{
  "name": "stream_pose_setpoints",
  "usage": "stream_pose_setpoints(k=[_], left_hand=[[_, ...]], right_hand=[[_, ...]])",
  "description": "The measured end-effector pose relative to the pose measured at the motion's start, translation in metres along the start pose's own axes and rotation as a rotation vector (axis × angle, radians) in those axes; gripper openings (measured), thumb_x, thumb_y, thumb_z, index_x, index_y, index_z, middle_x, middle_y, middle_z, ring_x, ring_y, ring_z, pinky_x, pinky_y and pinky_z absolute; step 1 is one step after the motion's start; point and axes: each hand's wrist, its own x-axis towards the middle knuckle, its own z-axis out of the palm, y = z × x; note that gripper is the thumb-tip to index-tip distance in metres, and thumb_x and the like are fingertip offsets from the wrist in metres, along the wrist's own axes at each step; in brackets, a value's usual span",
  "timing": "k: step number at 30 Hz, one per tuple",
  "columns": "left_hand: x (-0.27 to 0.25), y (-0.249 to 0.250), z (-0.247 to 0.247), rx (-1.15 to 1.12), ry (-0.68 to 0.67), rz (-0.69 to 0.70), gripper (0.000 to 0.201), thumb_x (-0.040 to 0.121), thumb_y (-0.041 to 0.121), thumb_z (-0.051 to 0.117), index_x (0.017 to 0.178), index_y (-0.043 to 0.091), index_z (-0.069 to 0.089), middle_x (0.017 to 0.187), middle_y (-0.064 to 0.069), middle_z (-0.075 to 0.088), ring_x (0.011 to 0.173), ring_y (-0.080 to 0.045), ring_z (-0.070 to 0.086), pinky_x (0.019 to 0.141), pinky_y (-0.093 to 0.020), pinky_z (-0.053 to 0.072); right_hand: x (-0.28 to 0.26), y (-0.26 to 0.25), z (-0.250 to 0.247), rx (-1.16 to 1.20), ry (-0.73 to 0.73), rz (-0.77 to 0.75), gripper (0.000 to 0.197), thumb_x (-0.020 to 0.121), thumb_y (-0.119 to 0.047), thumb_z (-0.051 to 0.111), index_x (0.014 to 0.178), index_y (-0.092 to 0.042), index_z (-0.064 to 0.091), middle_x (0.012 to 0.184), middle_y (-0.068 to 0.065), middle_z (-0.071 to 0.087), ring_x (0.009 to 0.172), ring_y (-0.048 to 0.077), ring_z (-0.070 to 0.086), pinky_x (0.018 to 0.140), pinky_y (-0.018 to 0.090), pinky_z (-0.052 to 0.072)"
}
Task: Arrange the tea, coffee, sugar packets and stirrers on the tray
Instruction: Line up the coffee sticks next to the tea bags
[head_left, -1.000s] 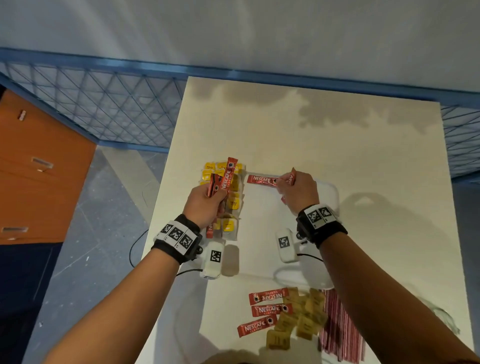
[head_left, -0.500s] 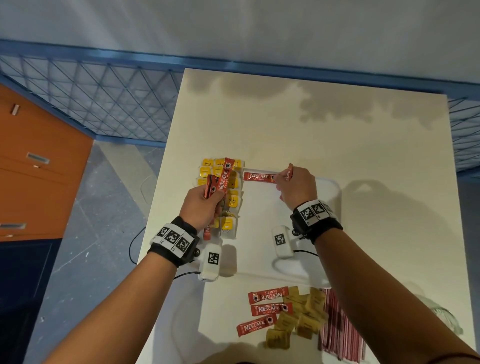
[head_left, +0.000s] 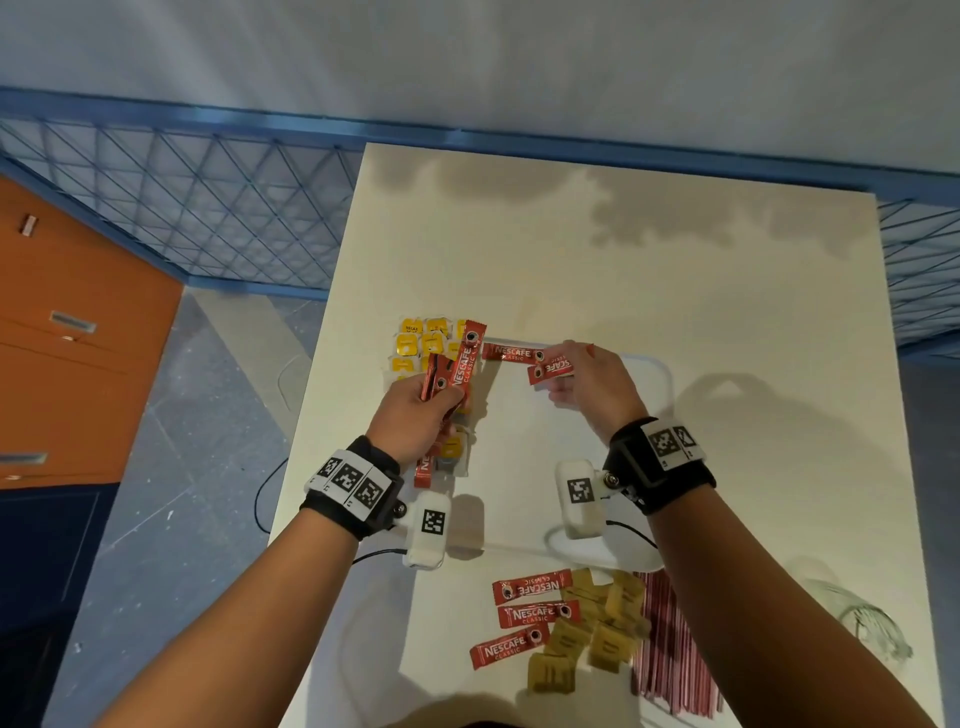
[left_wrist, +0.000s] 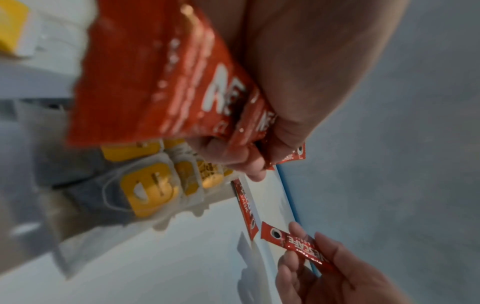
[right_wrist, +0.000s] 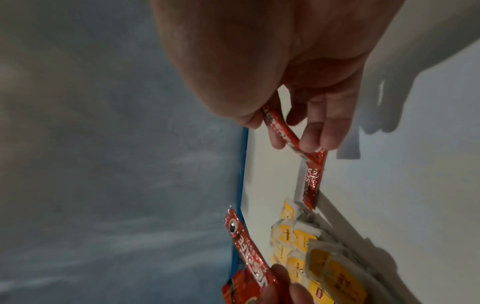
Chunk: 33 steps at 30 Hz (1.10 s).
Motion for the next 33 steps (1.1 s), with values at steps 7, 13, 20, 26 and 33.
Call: stream_pose_setpoints(k=[7, 13, 20, 26, 33], left_hand=[[-0.008, 0.002, 0.012, -0.102, -0.116, -0.019, 0.018, 0.097, 0.029, 0.063, 0.093, 0.017, 0.076, 0.067, -0.017, 0.066, 0.054, -0.024, 0.057, 0.059, -0.034, 0.047], [-0.016, 0.007, 0.020, -0.065, -0.193, 0.030, 0.021, 0.098, 0.026, 0.063, 0.082, 0.014, 0.069, 0.060, -0.011, 0.062, 0.048, -0.022, 0.052, 0.049, -0.032, 0.046], [-0.020, 0.004, 0.027, -0.224, -0.119, -0.010, 0.022, 0.097, 0.027, 0.065, 0.097, 0.007, 0.072, 0.060, -0.009, 0.063, 0.045, -0.019, 0.051, 0.047, -0.026, 0.042], [-0.013, 0.011, 0.014, -0.179, -0.085, 0.063, 0.020, 0.098, 0.026, 0.064, 0.091, 0.010, 0.072, 0.062, -0.010, 0.064, 0.049, -0.020, 0.053, 0.051, -0.028, 0.046], [-0.008, 0.008, 0.011, -0.088, -0.025, 0.131, 0.022, 0.098, 0.027, 0.063, 0.092, 0.009, 0.075, 0.064, -0.013, 0.067, 0.057, -0.024, 0.060, 0.064, -0.041, 0.053]], right_hand=[[-0.020, 0.008, -0.004, -0.101, -0.132, -0.094, 0.020, 0.100, -0.035, 0.063, 0.107, -0.021, 0.076, 0.063, -0.003, 0.058, 0.063, 0.013, 0.056, 0.069, 0.031, 0.049], [-0.034, 0.004, 0.005, -0.103, -0.149, -0.181, 0.017, 0.097, -0.027, 0.068, 0.099, -0.010, 0.074, 0.067, 0.004, 0.059, 0.062, 0.013, 0.056, 0.062, 0.020, 0.050], [-0.035, 0.013, 0.023, -0.144, -0.047, -0.223, 0.033, 0.100, -0.031, 0.063, 0.081, -0.004, 0.065, 0.086, 0.015, 0.067, 0.074, 0.023, 0.064, 0.070, 0.029, 0.056], [-0.040, 0.012, 0.019, -0.267, -0.260, -0.217, 0.022, 0.107, -0.025, 0.044, 0.117, -0.015, 0.061, 0.078, 0.002, 0.061, 0.068, 0.019, 0.069, 0.068, 0.047, 0.053], [-0.042, -0.001, 0.005, -0.432, -0.241, -0.302, 0.028, 0.103, -0.033, 0.054, 0.126, -0.037, 0.069, 0.065, -0.019, 0.056, 0.053, 0.002, 0.050, 0.055, 0.023, 0.044]])
